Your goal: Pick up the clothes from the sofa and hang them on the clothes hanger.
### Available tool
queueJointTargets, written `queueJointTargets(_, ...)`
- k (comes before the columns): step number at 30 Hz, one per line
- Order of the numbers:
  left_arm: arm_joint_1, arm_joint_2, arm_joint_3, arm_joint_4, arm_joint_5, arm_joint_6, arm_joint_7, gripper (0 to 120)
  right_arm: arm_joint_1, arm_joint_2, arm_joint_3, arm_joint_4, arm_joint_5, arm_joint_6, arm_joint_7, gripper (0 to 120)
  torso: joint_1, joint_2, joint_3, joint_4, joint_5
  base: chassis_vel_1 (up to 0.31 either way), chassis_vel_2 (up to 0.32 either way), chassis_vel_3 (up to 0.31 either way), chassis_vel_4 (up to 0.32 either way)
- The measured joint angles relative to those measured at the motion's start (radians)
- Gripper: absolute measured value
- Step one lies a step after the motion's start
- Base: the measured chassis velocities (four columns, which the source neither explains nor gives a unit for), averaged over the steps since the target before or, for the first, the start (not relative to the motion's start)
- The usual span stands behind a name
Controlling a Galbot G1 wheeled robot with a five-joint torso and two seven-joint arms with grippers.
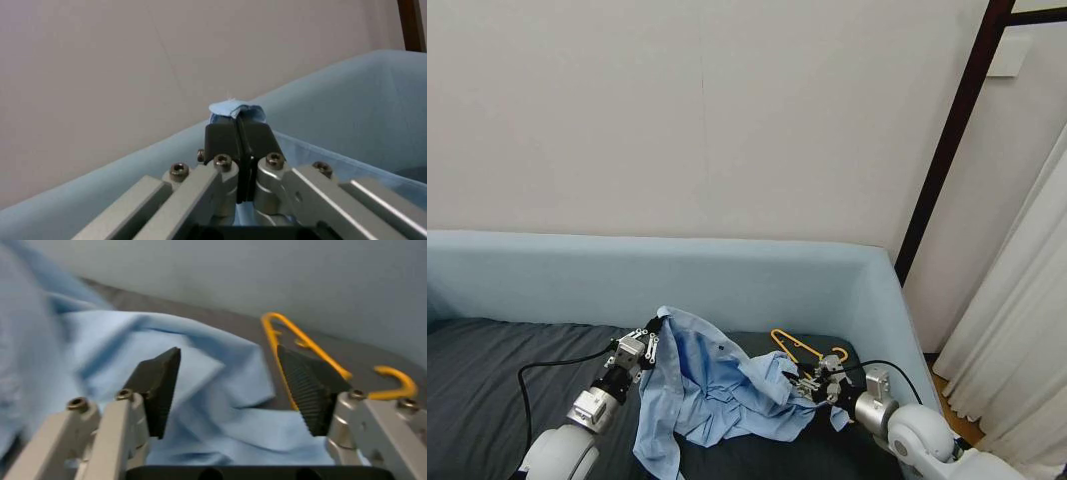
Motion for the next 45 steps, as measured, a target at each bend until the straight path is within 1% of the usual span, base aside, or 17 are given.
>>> queueJointTargets(3,0.008,0.001,-0.005,-0.001,0.000,0.001,-0.002,0,0.036,0.022,-0.017,-0.063,-0.026,-0.011,0.080,75,0.000,0.000,0.000,0.0001,-0.0002,0.000,0.000,0.000,0.000)
queueJointTargets(4,0.012,0.001,-0.008,-0.003,0.000,0.001,-0.002,0,0.053,0.030,-0.021,-0.086,-0.035,-0.024,0.085,81,0.000,0.000,0.000,0.0001,-0.0001,0.000,0.000,0.000,0.000)
queueJointTargets(5,0.012,0.001,-0.008,-0.003,0.000,0.001,-0.002,0,0.053,0.030,-0.021,-0.086,-0.035,-0.024,0.085,81,0.000,0.000,0.000,0.0001,-0.0001,0.000,0.000,0.000,0.000)
queueJointTargets(7,0.019,0.002,-0.011,-0.007,-0.001,-0.001,-0.006,0,0.095,0.052,-0.028,-0.135,-0.045,-0.067,0.087,87,0.000,0.000,0.000,0.0001,-0.0001,0.000,0.000,0.000,0.000)
queueJointTargets(9,0.028,0.002,-0.014,-0.015,-0.002,-0.002,-0.012,0,0.154,0.089,-0.040,-0.206,-0.072,-0.104,0.068,97,0.000,0.000,0.000,0.0005,-0.0001,0.000,0.000,0.000,0.000)
queueJointTargets(13,0.039,-0.001,-0.017,-0.026,-0.003,-0.003,-0.020,0,0.206,0.136,-0.052,-0.293,-0.112,-0.132,0.041,100,0.000,0.000,0.000,0.0005,-0.0002,0.000,0.000,0.000,0.000)
queueJointTargets(17,0.050,-0.002,-0.020,-0.039,-0.004,-0.003,-0.025,0,0.242,0.185,-0.061,-0.376,-0.159,-0.152,0.031,100,0.000,0.000,0.000,0.0003,-0.0001,0.000,0.000,0.000,0.000)
queueJointTargets(19,0.056,-0.002,-0.023,-0.047,-0.005,-0.003,-0.029,0,0.263,0.227,-0.063,-0.459,-0.231,-0.160,0.011,100,0.000,0.000,0.000,0.0004,0.0000,0.000,0.000,0.000,0.000)
queueJointTargets(21,0.057,-0.002,-0.023,-0.049,-0.005,-0.004,-0.031,0,0.266,0.236,-0.063,-0.480,-0.248,-0.161,0.007,100,0.000,0.000,0.000,0.0005,0.0000,0.000,0.000,0.000,0.000)
queueJointTargets(22,0.057,-0.002,-0.023,-0.051,-0.005,-0.004,-0.032,0,0.273,0.257,-0.057,-0.530,-0.282,-0.163,-0.001,100,0.000,0.000,0.000,0.0003,0.0000,0.000,0.000,0.000,0.000)
queueJointTargets(26,0.056,-0.002,-0.018,-0.054,-0.006,-0.004,-0.041,0,0.297,0.340,0.009,-0.724,-0.359,-0.146,0.010,100,0.000,0.000,0.000,0.0002,-0.0001,0.000,0.000,0.000,0.000)
queueJointTargets(29,0.052,-0.001,-0.014,-0.054,-0.007,-0.005,-0.043,0,0.300,0.355,0.034,-0.765,-0.377,-0.138,0.003,100,0.000,0.000,0.000,0.0001,-0.0001,0.000,0.000,0.000,0.000)
queueJointTargets(33,0.050,0.005,-0.011,-0.055,-0.009,-0.006,-0.049,0,0.327,0.404,0.109,-0.891,-0.360,-0.070,-0.041,100,0.000,0.000,0.000,0.0002,-0.0001,0.000,0.000,0.000,0.000)
queueJointTargets(39,0.047,0.005,-0.011,-0.055,-0.010,-0.007,-0.054,0,0.350,0.437,0.152,-0.987,-0.386,0.000,-0.077,99,0.000,0.000,0.000,0.0004,-0.0001,0.000,0.000,0.000,0.000)
queueJointTargets(41,0.047,0.005,-0.009,-0.056,-0.010,-0.007,-0.056,0,0.355,0.449,0.162,-1.020,-0.411,0.015,-0.088,96,0.000,0.000,0.000,0.0000,0.0000,0.000,0.000,0.000,0.000)
queueJointTargets(44,0.044,0.007,-0.008,-0.056,-0.010,-0.007,-0.057,0,0.364,0.464,0.172,-1.059,-0.452,0.026,-0.090,81,0.000,0.000,0.000,0.0003,0.0000,0.000,0.000,0.000,0.000)
queueJointTargets(45,0.044,0.007,-0.008,-0.056,-0.010,-0.007,-0.057,0,0.364,0.464,0.172,-1.059,-0.452,0.026,-0.090,81,0.000,0.000,0.000,0.0003,0.0000,0.000,0.000,0.000,0.000)
